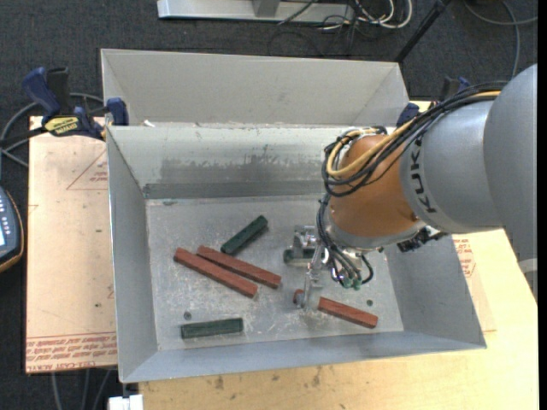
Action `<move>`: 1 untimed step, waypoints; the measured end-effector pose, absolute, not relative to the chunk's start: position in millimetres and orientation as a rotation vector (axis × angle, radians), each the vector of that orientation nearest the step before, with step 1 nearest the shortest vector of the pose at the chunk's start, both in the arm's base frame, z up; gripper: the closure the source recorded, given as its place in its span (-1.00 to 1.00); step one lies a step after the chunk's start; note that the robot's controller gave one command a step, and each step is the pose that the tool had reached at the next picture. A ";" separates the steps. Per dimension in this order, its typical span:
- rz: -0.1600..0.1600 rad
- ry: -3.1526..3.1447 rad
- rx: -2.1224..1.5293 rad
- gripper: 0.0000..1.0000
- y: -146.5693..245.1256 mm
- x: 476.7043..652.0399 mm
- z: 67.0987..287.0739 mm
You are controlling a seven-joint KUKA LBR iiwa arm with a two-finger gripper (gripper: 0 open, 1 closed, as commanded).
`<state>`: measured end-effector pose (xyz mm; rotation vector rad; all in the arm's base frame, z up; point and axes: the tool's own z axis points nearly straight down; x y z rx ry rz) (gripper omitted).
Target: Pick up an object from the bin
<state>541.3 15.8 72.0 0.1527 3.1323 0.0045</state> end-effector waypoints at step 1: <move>0.003 3.131 0.217 -1.00 14.1 535.9 85.3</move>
Offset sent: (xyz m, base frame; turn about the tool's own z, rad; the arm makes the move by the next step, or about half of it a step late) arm -0.0062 -0.0023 0.0127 0.0425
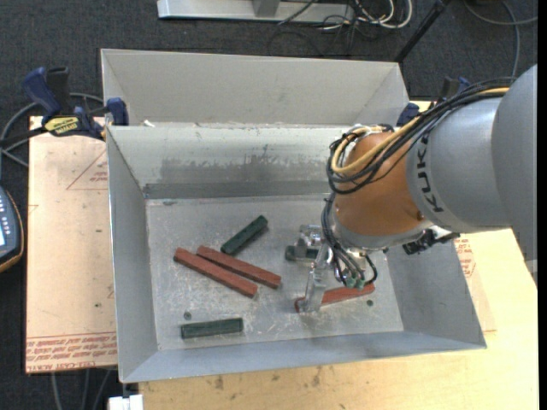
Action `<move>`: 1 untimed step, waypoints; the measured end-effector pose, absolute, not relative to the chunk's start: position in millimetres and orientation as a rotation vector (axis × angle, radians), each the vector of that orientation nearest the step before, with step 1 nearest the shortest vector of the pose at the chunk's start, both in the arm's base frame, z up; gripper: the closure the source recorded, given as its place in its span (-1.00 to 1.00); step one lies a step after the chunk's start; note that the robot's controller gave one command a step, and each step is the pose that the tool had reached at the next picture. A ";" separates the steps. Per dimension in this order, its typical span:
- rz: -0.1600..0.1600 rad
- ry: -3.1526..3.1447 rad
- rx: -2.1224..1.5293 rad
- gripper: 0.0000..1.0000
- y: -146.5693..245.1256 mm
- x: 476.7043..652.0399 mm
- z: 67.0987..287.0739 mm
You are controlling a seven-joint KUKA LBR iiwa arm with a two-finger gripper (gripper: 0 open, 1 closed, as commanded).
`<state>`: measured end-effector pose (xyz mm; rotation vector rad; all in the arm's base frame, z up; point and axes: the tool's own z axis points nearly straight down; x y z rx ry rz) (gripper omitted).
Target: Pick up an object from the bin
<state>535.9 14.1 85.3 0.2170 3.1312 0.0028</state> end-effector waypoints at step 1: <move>-0.001 3.128 0.251 -1.00 -29.3 542.6 85.9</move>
Offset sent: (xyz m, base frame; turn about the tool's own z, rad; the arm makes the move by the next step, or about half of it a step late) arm 0.0058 -0.0410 0.0004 0.0164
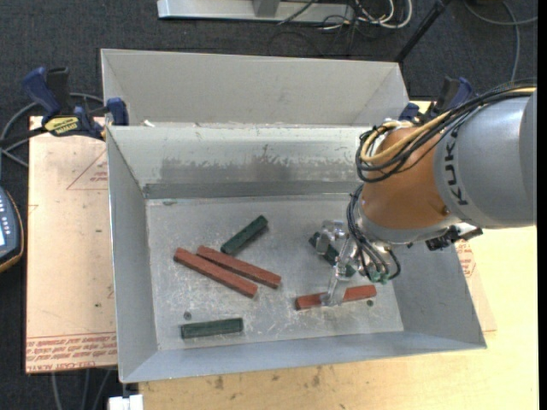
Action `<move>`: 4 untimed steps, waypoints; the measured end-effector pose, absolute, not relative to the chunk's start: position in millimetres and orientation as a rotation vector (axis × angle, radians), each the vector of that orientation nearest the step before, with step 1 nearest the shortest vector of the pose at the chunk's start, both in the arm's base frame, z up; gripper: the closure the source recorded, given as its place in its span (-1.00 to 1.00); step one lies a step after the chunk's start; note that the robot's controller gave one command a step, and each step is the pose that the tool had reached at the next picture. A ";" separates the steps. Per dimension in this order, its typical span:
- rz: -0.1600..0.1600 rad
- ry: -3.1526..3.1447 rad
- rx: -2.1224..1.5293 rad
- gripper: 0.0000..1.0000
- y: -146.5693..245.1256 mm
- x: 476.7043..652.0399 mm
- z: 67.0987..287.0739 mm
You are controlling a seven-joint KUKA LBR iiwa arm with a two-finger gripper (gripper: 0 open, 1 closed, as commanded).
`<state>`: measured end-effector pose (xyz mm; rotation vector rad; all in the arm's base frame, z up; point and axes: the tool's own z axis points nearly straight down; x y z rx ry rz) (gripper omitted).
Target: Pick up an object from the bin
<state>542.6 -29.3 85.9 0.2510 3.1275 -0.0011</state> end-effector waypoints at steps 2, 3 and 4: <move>0.003 3.118 0.349 1.00 -13.7 481.2 72.6; 0.003 3.113 0.336 1.00 -10.0 500.5 176.5; 0.004 3.124 -0.359 1.00 36.5 517.1 106.7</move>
Offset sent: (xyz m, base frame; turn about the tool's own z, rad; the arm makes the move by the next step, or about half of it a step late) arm -0.0635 0.0153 -0.0159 0.0616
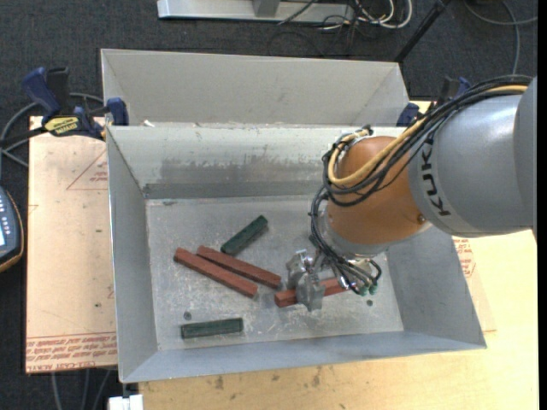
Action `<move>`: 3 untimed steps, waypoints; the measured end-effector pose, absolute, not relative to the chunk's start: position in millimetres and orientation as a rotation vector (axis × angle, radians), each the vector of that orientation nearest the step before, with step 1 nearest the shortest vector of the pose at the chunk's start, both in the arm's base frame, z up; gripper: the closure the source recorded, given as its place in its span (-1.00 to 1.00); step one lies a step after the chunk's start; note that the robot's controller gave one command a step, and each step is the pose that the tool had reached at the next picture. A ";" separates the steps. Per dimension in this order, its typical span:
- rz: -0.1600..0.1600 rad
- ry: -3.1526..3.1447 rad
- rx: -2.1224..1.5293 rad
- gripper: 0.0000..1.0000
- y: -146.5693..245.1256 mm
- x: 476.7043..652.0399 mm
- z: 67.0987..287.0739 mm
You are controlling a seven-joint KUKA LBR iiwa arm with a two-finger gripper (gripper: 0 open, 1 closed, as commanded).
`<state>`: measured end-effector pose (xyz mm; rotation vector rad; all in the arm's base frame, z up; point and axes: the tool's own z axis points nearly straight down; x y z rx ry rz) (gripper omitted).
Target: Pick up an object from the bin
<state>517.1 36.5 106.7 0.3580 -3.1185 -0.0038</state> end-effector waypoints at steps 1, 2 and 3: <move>0.000 -3.140 0.277 1.00 16.8 508.6 243.6; 0.000 -3.011 0.912 1.00 1.8 555.3 225.4; -0.005 -3.016 0.911 1.00 63.0 599.5 224.2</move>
Offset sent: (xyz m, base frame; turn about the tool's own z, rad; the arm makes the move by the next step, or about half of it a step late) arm -0.0104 -0.0196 0.1325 0.0489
